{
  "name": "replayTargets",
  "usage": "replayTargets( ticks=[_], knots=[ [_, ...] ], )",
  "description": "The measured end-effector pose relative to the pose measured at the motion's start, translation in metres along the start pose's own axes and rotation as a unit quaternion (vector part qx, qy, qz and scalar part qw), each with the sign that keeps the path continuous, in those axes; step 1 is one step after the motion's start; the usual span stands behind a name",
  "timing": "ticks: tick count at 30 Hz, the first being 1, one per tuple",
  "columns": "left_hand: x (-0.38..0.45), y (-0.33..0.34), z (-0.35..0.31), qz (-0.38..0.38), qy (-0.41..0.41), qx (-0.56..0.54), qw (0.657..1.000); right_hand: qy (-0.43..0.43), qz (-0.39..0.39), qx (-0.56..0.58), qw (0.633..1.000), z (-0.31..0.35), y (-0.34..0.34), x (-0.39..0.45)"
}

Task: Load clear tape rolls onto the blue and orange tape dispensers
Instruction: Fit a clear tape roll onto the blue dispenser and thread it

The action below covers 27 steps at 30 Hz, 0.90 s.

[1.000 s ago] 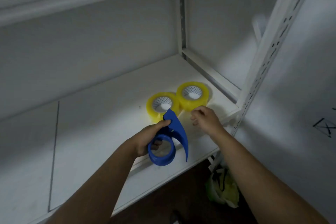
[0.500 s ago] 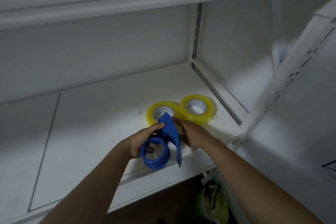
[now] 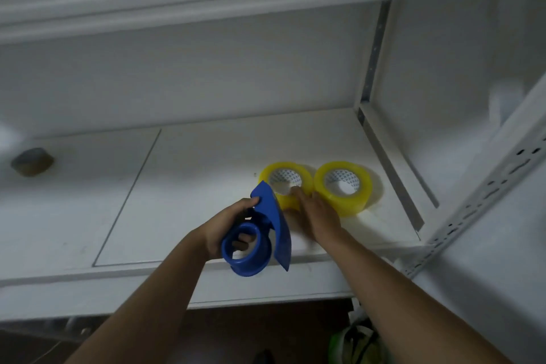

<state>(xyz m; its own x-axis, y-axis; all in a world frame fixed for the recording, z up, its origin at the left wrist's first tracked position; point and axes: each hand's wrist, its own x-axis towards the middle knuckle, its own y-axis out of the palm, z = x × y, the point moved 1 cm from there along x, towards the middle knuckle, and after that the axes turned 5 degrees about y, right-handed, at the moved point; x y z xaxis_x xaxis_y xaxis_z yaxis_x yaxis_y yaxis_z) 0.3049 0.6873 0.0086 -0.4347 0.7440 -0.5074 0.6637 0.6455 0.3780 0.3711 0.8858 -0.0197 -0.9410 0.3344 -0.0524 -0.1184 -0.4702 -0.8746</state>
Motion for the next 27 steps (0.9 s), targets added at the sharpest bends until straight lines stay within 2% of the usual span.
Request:
replayTargets(
  ticks=[2,5,13,17,21,27],
  knots=[
    [-0.011,-0.001,-0.003,-0.005,0.025,-0.015,1.0,-0.019,0.0,0.094,0.995,0.001,-0.001,0.002],
    [-0.024,-0.002,-0.004,-0.027,0.049,-0.031,0.998,0.005,0.011,0.226,0.974,0.006,-0.01,0.004],
    [-0.031,-0.016,-0.005,-0.196,0.084,-0.016,0.977,0.039,0.01,0.37,0.928,0.016,-0.023,0.007],
    [-0.033,-0.031,-0.015,-0.28,0.098,-0.015,0.955,0.043,0.005,0.38,0.924,0.027,-0.019,0.006],
    [-0.04,-0.057,-0.018,-0.31,0.129,-0.032,0.941,0.046,0.006,0.37,0.928,0.049,-0.007,0.005],
    [-0.073,-0.13,-0.017,-0.355,0.176,-0.089,0.914,0.056,-0.018,0.337,0.94,0.136,0.031,0.005]
  ],
)
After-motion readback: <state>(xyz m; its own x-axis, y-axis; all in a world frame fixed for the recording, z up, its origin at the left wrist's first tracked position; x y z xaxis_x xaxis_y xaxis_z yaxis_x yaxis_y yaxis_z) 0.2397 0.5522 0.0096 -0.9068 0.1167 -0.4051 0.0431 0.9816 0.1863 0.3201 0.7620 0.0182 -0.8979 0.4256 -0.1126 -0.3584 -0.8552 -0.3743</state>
